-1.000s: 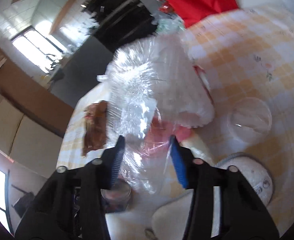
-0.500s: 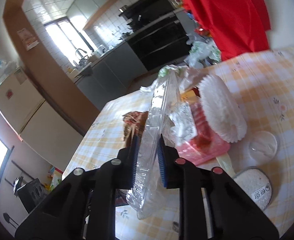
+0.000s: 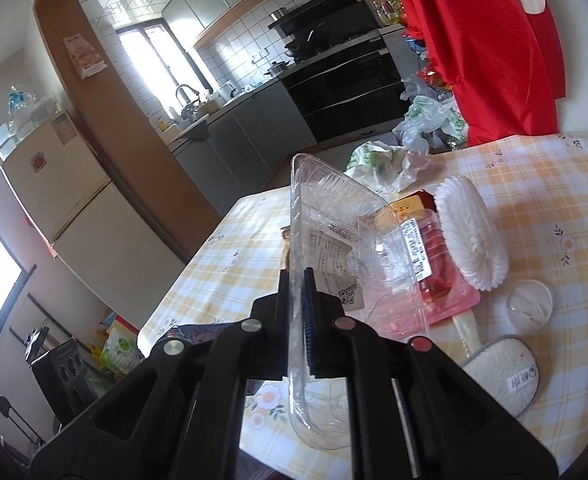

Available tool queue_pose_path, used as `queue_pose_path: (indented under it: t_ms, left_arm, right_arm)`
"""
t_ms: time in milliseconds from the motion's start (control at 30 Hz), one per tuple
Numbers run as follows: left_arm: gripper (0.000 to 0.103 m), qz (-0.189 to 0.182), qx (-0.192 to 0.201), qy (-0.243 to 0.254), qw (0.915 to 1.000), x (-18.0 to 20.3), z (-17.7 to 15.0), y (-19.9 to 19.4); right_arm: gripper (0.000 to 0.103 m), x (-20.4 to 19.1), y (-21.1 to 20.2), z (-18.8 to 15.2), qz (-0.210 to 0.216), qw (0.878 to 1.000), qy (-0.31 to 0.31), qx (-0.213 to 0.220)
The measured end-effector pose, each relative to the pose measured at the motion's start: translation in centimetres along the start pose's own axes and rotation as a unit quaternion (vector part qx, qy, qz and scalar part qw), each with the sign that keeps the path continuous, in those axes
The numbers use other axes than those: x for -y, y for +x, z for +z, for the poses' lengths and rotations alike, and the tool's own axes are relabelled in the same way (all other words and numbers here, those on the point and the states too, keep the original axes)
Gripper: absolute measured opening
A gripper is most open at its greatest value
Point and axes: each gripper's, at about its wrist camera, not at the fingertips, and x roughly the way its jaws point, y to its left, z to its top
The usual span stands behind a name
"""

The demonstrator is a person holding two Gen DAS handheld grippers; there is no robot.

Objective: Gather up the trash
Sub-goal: 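Carry the can and clamshell over the bin and release both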

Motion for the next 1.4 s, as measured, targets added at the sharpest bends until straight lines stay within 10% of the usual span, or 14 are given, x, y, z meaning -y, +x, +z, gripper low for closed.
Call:
queue_pose_path:
  t_ms: [1033, 1400]
  left_arm:
    - [0.024, -0.015, 0.050, 0.025, 0.9983, 2.2, -3.6, -15.6]
    - [0.024, -0.019, 0.047, 0.025, 0.9984, 2.3, -3.8, -15.8]
  right_arm:
    - [0.011, -8.7, -12.0, -12.1, 0.027, 0.999, -0.005, -0.021]
    - [0.033, -8.9, -11.3, -12.7, -0.005, 0.999, -0.017, -0.035]
